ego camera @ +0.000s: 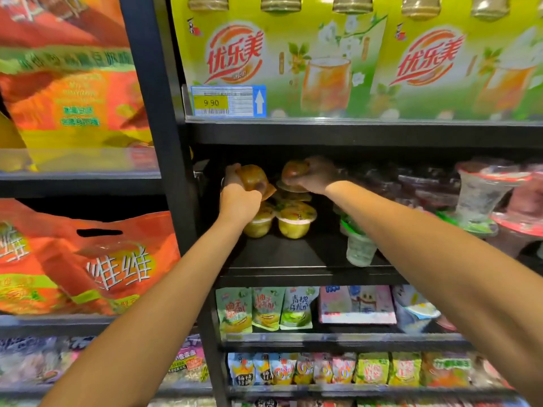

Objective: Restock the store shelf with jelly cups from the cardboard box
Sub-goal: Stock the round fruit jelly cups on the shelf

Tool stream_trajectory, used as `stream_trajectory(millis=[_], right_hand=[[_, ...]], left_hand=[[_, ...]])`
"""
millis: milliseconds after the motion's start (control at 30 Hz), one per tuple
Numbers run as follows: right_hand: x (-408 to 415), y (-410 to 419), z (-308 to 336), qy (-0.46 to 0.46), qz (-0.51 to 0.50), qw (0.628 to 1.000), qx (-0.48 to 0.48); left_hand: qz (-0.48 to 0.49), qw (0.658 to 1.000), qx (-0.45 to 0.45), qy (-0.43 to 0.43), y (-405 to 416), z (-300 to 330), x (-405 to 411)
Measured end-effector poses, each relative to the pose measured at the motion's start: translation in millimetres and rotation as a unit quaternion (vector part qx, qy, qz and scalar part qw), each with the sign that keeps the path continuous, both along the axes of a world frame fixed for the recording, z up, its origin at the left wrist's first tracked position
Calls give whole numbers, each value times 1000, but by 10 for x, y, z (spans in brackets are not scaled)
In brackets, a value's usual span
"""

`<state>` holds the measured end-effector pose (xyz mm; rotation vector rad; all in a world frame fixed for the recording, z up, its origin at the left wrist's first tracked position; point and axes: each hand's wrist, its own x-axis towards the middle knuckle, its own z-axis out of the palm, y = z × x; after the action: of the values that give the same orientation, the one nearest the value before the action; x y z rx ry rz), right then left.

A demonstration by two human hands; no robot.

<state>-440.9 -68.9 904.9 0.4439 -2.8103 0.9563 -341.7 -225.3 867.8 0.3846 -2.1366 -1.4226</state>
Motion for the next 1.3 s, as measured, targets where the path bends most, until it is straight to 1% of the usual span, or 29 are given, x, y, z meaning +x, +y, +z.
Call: stream_trajectory(millis=[67, 200, 367, 500, 567, 667, 767, 867, 1000, 1067, 1167, 1200, 1233, 1300], right_hand=[[-33, -34, -25, -6, 5, 1000, 20], [-113, -67, -90, -11, 14, 997, 75], [-53, -79, 42, -31, 47, 988, 146], [-25, -71, 88, -14, 44, 983, 175], [-21, -49, 82, -4, 43, 983, 176], [7, -27, 63, 7, 37, 984, 176], [43, -29, 48, 3, 33, 985, 168], [129, -4, 69, -6, 31, 986, 166], [295, 58, 114, -1, 43, 985, 164], [422, 116, 127, 11, 58, 985, 165], [680, 315, 154, 14, 95, 987, 129], [766, 408, 155, 18, 111, 988, 106], [874, 513, 146, 27, 126, 988, 83], [1106, 720, 106, 65, 162, 984, 47]], left_hand=[[2, 1000, 8, 0, -15, -43, -64], [15, 1000, -10, 6, -63, -39, -206], [18, 999, -3, -31, -45, 53, -452], [12, 998, -23, -62, -33, 84, -642], [1, 996, -41, -79, -47, 41, -681], [5, 992, -92, -88, -96, -73, -713], [4, 988, -123, -93, -130, -110, -703], [-1, 981, -158, -116, -120, -84, -662], [17, 961, -221, -165, -106, -11, -602], [22, 953, -246, -176, -27, 49, -478], [11, 936, -298, -188, 121, 109, -121], [2, 933, -313, -178, 170, 116, 27], [-7, 932, -329, -150, 214, 109, 180], [-38, 927, -367, -73, 289, 77, 507]])
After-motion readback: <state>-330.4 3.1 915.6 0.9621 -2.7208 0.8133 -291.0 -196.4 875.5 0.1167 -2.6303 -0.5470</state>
